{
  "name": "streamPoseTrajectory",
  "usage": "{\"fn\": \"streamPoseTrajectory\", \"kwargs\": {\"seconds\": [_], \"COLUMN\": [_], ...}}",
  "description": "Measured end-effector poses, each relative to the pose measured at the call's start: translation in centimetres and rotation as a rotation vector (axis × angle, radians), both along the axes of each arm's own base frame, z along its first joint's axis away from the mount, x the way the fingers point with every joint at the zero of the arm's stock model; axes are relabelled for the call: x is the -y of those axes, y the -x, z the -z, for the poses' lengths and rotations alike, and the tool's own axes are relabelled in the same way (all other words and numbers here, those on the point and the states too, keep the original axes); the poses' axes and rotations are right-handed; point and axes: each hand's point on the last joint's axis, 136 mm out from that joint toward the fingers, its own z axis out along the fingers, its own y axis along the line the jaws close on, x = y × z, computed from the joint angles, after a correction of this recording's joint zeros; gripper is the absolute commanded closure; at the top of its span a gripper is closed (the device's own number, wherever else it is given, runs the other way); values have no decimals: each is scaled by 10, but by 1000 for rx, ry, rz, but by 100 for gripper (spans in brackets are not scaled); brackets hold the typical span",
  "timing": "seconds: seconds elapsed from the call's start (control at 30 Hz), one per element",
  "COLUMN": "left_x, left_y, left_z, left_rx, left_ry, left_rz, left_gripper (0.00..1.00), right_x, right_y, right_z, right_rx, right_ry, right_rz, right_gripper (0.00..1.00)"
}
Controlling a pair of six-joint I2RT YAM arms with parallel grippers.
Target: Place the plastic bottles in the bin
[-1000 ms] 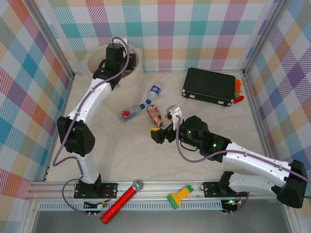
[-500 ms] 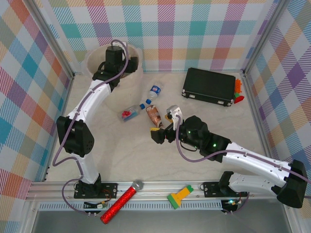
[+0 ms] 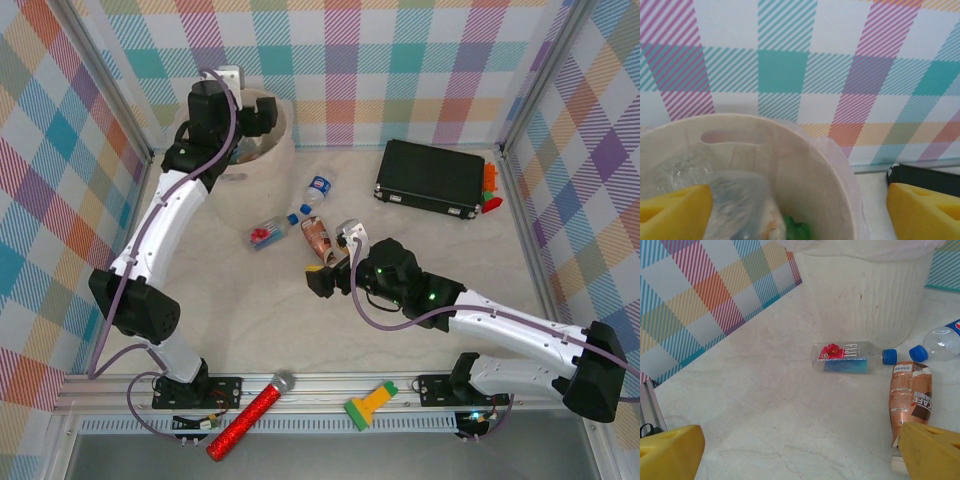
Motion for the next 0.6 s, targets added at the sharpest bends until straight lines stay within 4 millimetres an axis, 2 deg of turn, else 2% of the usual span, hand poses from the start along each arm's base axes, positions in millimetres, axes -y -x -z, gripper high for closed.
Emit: {"fn": "streamPoseTrajectory", "kwargs": {"seconds": [0.1, 0.23, 0.43, 0.53, 0.6], "left_x": [-8, -23, -44, -46, -44], "left_y": [-3, -19, -32, -33, -33], "left_z": [-5, -5, 25, 33, 39], "left_rx": [8, 1, -74, -98, -111], "left_ry": [0, -1, -15, -7, 4], "left_rz": [-32, -87, -143, -148, -143], "left_gripper": [16, 16, 9, 1, 0], "right_x": [0, 0, 0, -1, -2], "right_y": [0, 0, 0, -1, -2], "right_z": [1, 1, 1, 4, 8], "right_rx": [-2, -6, -11, -14, -20], "right_ry": [2, 0, -4, 3, 14], "right_rz": [0, 2, 4, 5, 9], "right_gripper": [1, 1, 1, 1, 1]}}
